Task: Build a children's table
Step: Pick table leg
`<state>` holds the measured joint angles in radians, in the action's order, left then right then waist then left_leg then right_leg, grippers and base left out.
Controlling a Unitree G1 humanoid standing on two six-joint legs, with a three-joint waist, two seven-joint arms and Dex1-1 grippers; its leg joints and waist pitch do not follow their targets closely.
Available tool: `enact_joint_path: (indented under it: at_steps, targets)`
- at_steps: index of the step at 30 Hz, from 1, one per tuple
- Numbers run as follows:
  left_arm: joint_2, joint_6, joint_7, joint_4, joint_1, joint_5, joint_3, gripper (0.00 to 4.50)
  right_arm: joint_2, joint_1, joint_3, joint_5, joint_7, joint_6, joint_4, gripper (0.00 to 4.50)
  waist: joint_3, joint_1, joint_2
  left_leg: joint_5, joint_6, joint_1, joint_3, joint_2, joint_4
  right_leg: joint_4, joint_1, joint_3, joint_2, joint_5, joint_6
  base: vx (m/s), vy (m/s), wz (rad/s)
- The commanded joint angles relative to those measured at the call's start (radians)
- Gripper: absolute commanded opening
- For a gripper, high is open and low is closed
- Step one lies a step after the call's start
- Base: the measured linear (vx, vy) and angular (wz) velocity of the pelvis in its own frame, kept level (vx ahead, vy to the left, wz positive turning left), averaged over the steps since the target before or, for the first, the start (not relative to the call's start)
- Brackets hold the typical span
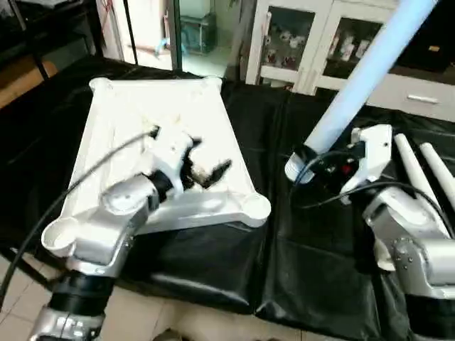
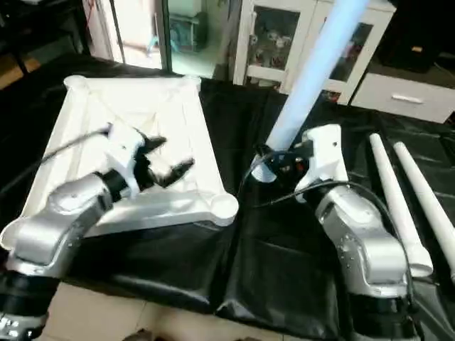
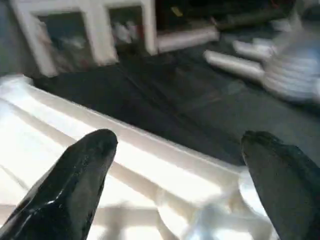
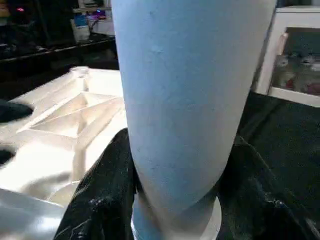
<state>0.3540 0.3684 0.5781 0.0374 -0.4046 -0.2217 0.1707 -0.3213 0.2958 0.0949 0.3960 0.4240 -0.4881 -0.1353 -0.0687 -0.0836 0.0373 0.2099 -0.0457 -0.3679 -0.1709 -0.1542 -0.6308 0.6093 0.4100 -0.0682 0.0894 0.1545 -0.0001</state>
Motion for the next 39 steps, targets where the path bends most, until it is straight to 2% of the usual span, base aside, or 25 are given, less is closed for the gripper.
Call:
enact_joint_path:
  at_steps: [1, 2, 3, 6, 7, 9, 12, 16, 17, 18, 21, 22, 23, 25, 26, 27, 28, 29, 32, 33, 34, 36, 37, 38, 39]
  targets:
    - [0.031, -0.057, 0.129, 0.077, -0.037, 0.019, 0.064, 4.5, -0.014, 0.015, -0.008, 0.012, 0.043, 0.003, -0.001, 1.89, 0.068, 0.006, -0.019, 0.284, -0.045, 0.014, 0.029, -0.061, 0.105, -0.088, -0.034, 0.05, 0.061, 0.396, -0.097, 0.0, 0.0, 0.0]
    - [0.04, -0.076, 0.15, 0.094, -0.042, 0.026, 0.073, 4.5, -0.016, 0.015, -0.009, 0.015, 0.051, 0.001, -0.004, 1.89, 0.069, 0.006, -0.014, 0.287, -0.041, 0.013, 0.028, -0.06, 0.105, -0.09, -0.034, 0.05, 0.06, 0.394, -0.096, 0.0, 0.0, 0.0]
    - [0.054, -0.1, 0.185, 0.119, -0.049, 0.035, 0.089, 4.5, -0.021, 0.012, -0.011, 0.019, 0.062, -0.001, -0.009, 1.89, 0.073, 0.004, -0.018, 0.262, -0.04, 0.012, 0.03, -0.064, 0.105, -0.078, -0.039, 0.051, 0.063, 0.338, -0.115, 0.0, 0.0, 0.0]
    - [0.106, -0.122, 0.306, 0.171, -0.063, 0.051, 0.128, 4.5, -0.047, -0.01, -0.018, 0.025, 0.099, 0.01, -0.027, 1.89, 0.074, 0.005, -0.021, 0.233, -0.037, 0.013, 0.026, -0.065, 0.105, -0.071, -0.042, 0.052, 0.061, 0.264, -0.152, 0.0, 0.0, 0.0]
    - [0.106, -0.122, 0.306, 0.171, -0.063, 0.051, 0.128, 4.5, -0.047, -0.01, -0.018, 0.025, 0.099, 0.01, -0.027, 1.89, 0.074, 0.005, -0.02, 0.229, -0.036, 0.015, 0.025, -0.066, 0.105, -0.069, -0.042, 0.053, 0.06, 0.252, -0.158, 0.0, 0.0, 0.0]
    - [0.131, -0.157, 0.385, 0.204, -0.068, 0.049, 0.135, 4.5, -0.061, -0.033, -0.011, 0.054, 0.134, 0.001, -0.052, 1.89, 0.071, 0.004, -0.023, 0.231, -0.028, 0.012, 0.023, -0.066, 0.105, -0.068, -0.045, 0.054, 0.064, 0.25, -0.178, 0.0, 0.0, 0.0]
    - [0.136, -0.186, 0.419, 0.243, -0.081, 0.053, 0.145, 4.5, -0.067, -0.046, -0.002, 0.066, 0.155, -0.007, -0.068, 1.89, 0.07, 0.005, -0.023, 0.244, -0.025, 0.013, 0.024, -0.068, 0.105, -0.07, -0.044, 0.054, 0.066, 0.271, -0.183, 0.0, 0.0, 0.0]
    - [0.13, -0.185, 0.472, 0.273, -0.093, 0.044, 0.165, 4.5, -0.075, -0.054, 0.002, 0.056, 0.156, -0.005, -0.071, 1.89, 0.063, 0.007, -0.025, 0.294, -0.04, 0.017, 0.025, -0.071, 0.11, -0.076, -0.038, 0.055, 0.067, 0.335, -0.177, 0.0, 0.0, 0.0]
    - [0.113, -0.189, 0.474, 0.287, -0.101, 0.051, 0.175, 4.21, -0.08, -0.06, 0.002, 0.058, 0.156, -0.003, -0.075, 1.89, 0.061, 0.008, -0.024, 0.303, -0.042, 0.018, 0.024, -0.07, 0.11, -0.078, -0.037, 0.056, 0.066, 0.345, -0.175, 0.0, 0.0, 0.0]
    - [0.113, -0.189, 0.474, 0.287, -0.102, 0.052, 0.175, 4.21, -0.08, -0.06, 0.002, 0.058, 0.156, -0.002, -0.075, 1.89, 0.06, 0.008, -0.023, 0.31, -0.043, 0.019, 0.025, -0.071, 0.11, -0.08, -0.037, 0.056, 0.068, 0.357, -0.175, 0.0, 0.0, 0.0]
    - [0.089, -0.196, 0.468, 0.334, -0.119, 0.088, 0.193, 4.11, -0.082, -0.066, -0.002, 0.063, 0.152, -0.006, -0.086, 1.89, 0.06, 0.009, -0.022, 0.314, -0.038, 0.017, 0.025, -0.069, 0.109, -0.086, -0.037, 0.056, 0.068, 0.387, -0.159, 0.0, 0.0, 0.0]
    - [0.081, -0.186, 0.467, 0.347, -0.124, 0.094, 0.198, 3.82, -0.081, -0.067, -0.003, 0.063, 0.151, -0.008, -0.09, 1.89, 0.06, 0.008, -0.024, 0.312, -0.039, 0.018, 0.026, -0.069, 0.109, -0.085, -0.037, 0.056, 0.069, 0.389, -0.158, 0.0, 0.0, 0.0]
    - [0.075, -0.184, 0.464, 0.359, -0.127, 0.101, 0.201, 3.75, -0.079, -0.072, -0.003, 0.062, 0.153, -0.01, -0.097, 1.89, 0.061, 0.009, -0.02, 0.304, -0.037, 0.016, 0.027, -0.071, 0.11, -0.085, -0.039, 0.056, 0.07, 0.388, -0.157, 0.0, 0.0, 0.0]
    - [0.071, -0.19, 0.459, 0.365, -0.124, 0.105, 0.202, 3.69, -0.076, -0.078, -0.003, 0.061, 0.152, -0.01, -0.102, 1.89, 0.06, 0.01, -0.021, 0.296, -0.033, 0.014, 0.028, -0.071, 0.109, -0.085, -0.039, 0.056, 0.072, 0.386, -0.158, 0.0, 0.0, 0.0]
    - [0.072, -0.193, 0.46, 0.365, -0.121, 0.107, 0.202, 3.69, -0.075, -0.078, -0.005, 0.06, 0.153, -0.01, -0.1, 1.89, 0.062, 0.012, -0.021, 0.287, -0.031, 0.014, 0.028, -0.072, 0.11, -0.083, -0.039, 0.056, 0.07, 0.37, -0.163, 0.0, 0.0, 0.0]
    - [0.072, -0.193, 0.46, 0.365, -0.12, 0.107, 0.202, 3.39, -0.074, -0.078, -0.005, 0.06, 0.153, -0.009, -0.1, 1.89, 0.062, 0.013, -0.02, 0.284, -0.029, 0.013, 0.028, -0.072, 0.11, -0.082, -0.04, 0.056, 0.07, 0.36, -0.168, 0.0, 0.0, 0.0]
    - [0.072, -0.192, 0.454, 0.372, -0.111, 0.109, 0.197, 3.3, -0.07, -0.085, -0.014, 0.056, 0.15, -0.003, -0.098, 1.89, 0.061, 0.015, -0.015, 0.278, -0.025, 0.011, 0.027, -0.072, 0.11, -0.08, -0.04, 0.055, 0.07, 0.349, -0.173, 0.0, 0.0, 0.0]
    - [0.075, -0.196, 0.453, 0.378, -0.107, 0.115, 0.196, 3.29, -0.068, -0.085, -0.019, 0.057, 0.149, -0.005, -0.099, 1.89, 0.059, 0.018, -0.015, 0.274, -0.02, 0.009, 0.027, -0.072, 0.11, -0.08, -0.041, 0.056, 0.07, 0.346, -0.177, 0.0, 0.0, 0.0]
    - [0.087, -0.193, 0.459, 0.379, -0.101, 0.121, 0.191, 3.21, -0.064, -0.076, -0.032, 0.06, 0.149, -0.013, -0.104, 1.89, 0.058, 0.024, -0.016, 0.285, -0.016, 0.01, 0.027, -0.071, 0.11, -0.084, -0.039, 0.055, 0.071, 0.382, -0.173, 0.0, 0.0, 0.0]
    - [0.097, -0.187, 0.464, 0.371, -0.094, 0.116, 0.177, 3.04, -0.06, -0.062, -0.039, 0.064, 0.153, -0.017, -0.105, 1.89, 0.058, 0.024, -0.017, 0.289, -0.017, 0.011, 0.027, -0.071, 0.109, -0.085, -0.038, 0.056, 0.071, 0.388, -0.172, 0.0, 0.0, 0.0]
    - [0.102, -0.185, 0.466, 0.368, -0.091, 0.113, 0.171, 2.87, -0.058, -0.056, -0.042, 0.065, 0.155, -0.018, -0.105, 1.89, 0.059, 0.027, -0.013, 0.288, -0.017, 0.01, 0.028, -0.071, 0.11, -0.083, -0.039, 0.055, 0.072, 0.397, -0.17, 0.0, 0.0, 0.0]
    - [0.117, -0.193, 0.471, 0.377, -0.084, 0.112, 0.156, 2.85, -0.047, -0.04, -0.052, 0.064, 0.157, -0.014, -0.091, 1.89, 0.058, 0.032, -0.003, 0.286, -0.015, 0.009, 0.028, -0.072, 0.11, -0.084, -0.038, 0.054, 0.071, 0.413, -0.161, 0.0, 0.0, 0.0]
    - [0.123, -0.199, 0.465, 0.391, -0.077, 0.113, 0.148, 2.57, -0.036, -0.034, -0.053, 0.066, 0.161, -0.008, -0.073, 1.89, 0.048, 0.034, -0.007, 0.296, -0.013, 0.006, 0.029, -0.07, 0.113, -0.088, -0.032, 0.055, 0.072, 0.437, -0.155, 0.0, 0.0, 0.0]
    - [0.132, -0.206, 0.454, 0.388, -0.072, 0.129, 0.153, 2.57, -0.037, -0.034, -0.059, 0.057, 0.163, -0.002, -0.066, 1.89, 0.057, 0.037, 0.002, 0.299, -0.011, 0.01, 0.028, -0.071, 0.11, -0.09, -0.034, 0.055, 0.073, 0.457, -0.149, 0.0, 0.0, 0.0]
    - [0.135, -0.205, 0.454, 0.387, -0.071, 0.13, 0.153, 2.41, -0.036, -0.032, -0.061, 0.059, 0.167, -0.003, -0.066, 1.89, 0.053, 0.035, -0.005, 0.305, -0.013, 0.012, 0.029, -0.072, 0.111, -0.092, -0.029, 0.056, 0.074, 0.475, -0.146, 0.0, 0.0, 0.0]
